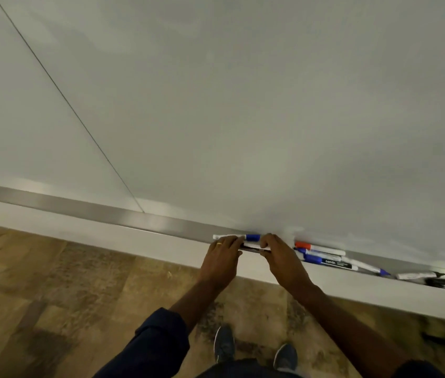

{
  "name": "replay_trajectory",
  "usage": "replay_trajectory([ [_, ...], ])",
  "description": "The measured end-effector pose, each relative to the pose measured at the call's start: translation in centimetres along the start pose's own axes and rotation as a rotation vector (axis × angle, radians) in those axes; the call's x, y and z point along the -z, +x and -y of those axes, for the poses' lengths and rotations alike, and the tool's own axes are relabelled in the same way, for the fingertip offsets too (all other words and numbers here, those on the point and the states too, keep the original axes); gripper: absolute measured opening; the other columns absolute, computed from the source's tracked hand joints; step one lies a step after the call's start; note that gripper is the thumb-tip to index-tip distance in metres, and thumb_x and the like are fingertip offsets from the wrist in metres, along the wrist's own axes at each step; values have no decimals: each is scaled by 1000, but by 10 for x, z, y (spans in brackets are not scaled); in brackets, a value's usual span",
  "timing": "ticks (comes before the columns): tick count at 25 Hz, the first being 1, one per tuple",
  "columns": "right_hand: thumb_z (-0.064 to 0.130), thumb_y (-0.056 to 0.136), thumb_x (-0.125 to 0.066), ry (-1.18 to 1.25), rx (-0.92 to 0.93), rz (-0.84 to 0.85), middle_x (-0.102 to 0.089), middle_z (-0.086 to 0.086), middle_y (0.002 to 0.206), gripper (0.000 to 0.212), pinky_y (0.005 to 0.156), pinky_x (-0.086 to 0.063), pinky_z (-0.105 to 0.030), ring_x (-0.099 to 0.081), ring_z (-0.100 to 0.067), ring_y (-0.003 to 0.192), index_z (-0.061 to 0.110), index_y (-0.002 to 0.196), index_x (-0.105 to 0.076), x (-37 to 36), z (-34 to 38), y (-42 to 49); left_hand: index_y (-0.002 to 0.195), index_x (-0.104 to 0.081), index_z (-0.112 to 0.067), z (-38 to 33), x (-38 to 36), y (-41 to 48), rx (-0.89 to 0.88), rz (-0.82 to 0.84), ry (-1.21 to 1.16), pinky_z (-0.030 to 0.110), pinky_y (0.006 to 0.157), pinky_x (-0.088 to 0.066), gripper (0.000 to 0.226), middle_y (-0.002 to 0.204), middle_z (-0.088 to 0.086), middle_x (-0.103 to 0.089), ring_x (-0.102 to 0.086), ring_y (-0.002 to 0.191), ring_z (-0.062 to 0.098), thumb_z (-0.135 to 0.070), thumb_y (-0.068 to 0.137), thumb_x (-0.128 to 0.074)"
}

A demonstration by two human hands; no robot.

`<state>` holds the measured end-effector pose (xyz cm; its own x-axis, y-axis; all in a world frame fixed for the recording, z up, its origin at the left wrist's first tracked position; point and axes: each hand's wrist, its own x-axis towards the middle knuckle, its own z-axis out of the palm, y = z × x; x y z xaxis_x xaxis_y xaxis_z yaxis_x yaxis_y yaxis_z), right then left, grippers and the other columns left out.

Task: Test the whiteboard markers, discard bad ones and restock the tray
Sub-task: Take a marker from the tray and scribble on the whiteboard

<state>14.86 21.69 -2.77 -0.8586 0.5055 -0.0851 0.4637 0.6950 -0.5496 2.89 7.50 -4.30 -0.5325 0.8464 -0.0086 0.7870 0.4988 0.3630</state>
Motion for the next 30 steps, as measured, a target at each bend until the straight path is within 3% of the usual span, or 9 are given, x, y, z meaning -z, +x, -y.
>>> replay_trajectory([
  [3, 19, 91, -68, 339, -39, -57, -68, 12, 89, 11, 74, -50, -15, -64, -4, 80, 25, 97, -61, 50, 18, -16, 135, -52, -21, -6, 17, 0, -99, -39, -59, 36, 86, -52, 34, 122, 3, -59, -58, 107, 23, -20, 101, -48],
  [7, 15, 86, -73, 935, -202, -183, -76, -4, 92, 14, 75, -56, -20, -71, -11, 87, 15, 100, -73, 114, 50, -45, 122, -55, -16, -55, 51, -24, -225, -106, -415, 17, 79, -37, 32, 108, -1, -56, -45, 91, 6, -33, 106, -35],
  [15, 35, 90, -56, 1037, -129, -586, -75, 1, 92, 30, 85, -58, -25, -71, -12, 91, 12, 106, -68, 172, 79, -80, 99, -50, -27, -152, 122, -12, -223, 10, -659, 14, 69, -38, 28, 80, -13, -48, -47, 72, 1, -44, 104, -28],
  [18, 35, 92, -57, 1364, -85, -671, -68, -1, 86, 27, 84, -54, -28, -65, -12, 84, 12, 104, -67, 208, 70, -83, 83, -47, -30, -201, 163, 3, -183, 344, -1036, 26, 69, -48, 29, 68, -14, -43, -45, 63, 4, -45, 104, -33],
  [21, 29, 101, -51, 1739, 28, -898, -69, 5, 86, 19, 77, -56, -21, -66, -6, 78, 18, 101, -67, 284, 43, -91, 80, -55, -23, -232, 182, -9, -6, 898, -1570, 18, 61, -40, 30, 65, -11, -41, -39, 56, 4, -47, 98, -51],
  [22, 30, 101, -51, 1736, 84, -1017, -70, 7, 87, 18, 78, -55, -21, -66, -5, 80, 20, 99, -67, 315, 32, -97, 80, -59, -24, -238, 181, -18, -20, 939, -1576, 17, 60, -38, 30, 65, -12, -45, -41, 56, 3, -51, 93, -58],
  [24, 36, 99, -54, 1569, 153, -1189, -69, 9, 88, 18, 76, -55, -20, -66, -5, 80, 23, 94, -65, 369, 25, -109, 88, -66, -30, -250, 187, -21, -208, 762, -1305, 15, 65, -40, 27, 69, -14, -59, -52, 62, -1, -57, 88, -62],
  [27, 46, 89, -56, 1321, 137, -1277, -59, 4, 73, 25, 59, -56, -21, -61, -9, 59, 21, 85, -55, 397, 28, -115, 107, -70, -49, -267, 223, 14, -551, 60, -874, 8, 89, -45, 18, 97, -31, -72, -66, 96, -10, -49, 91, -62],
  [30, 39, 93, -52, 1082, 297, -1328, -53, -6, 66, 27, 55, -56, -32, -61, -19, 53, 14, 86, -51, 423, 41, -111, 112, -70, -45, -293, 270, 59, -775, -665, -431, 4, 105, -32, 28, 121, -55, -48, -44, 127, -19, -54, 87, -60],
])
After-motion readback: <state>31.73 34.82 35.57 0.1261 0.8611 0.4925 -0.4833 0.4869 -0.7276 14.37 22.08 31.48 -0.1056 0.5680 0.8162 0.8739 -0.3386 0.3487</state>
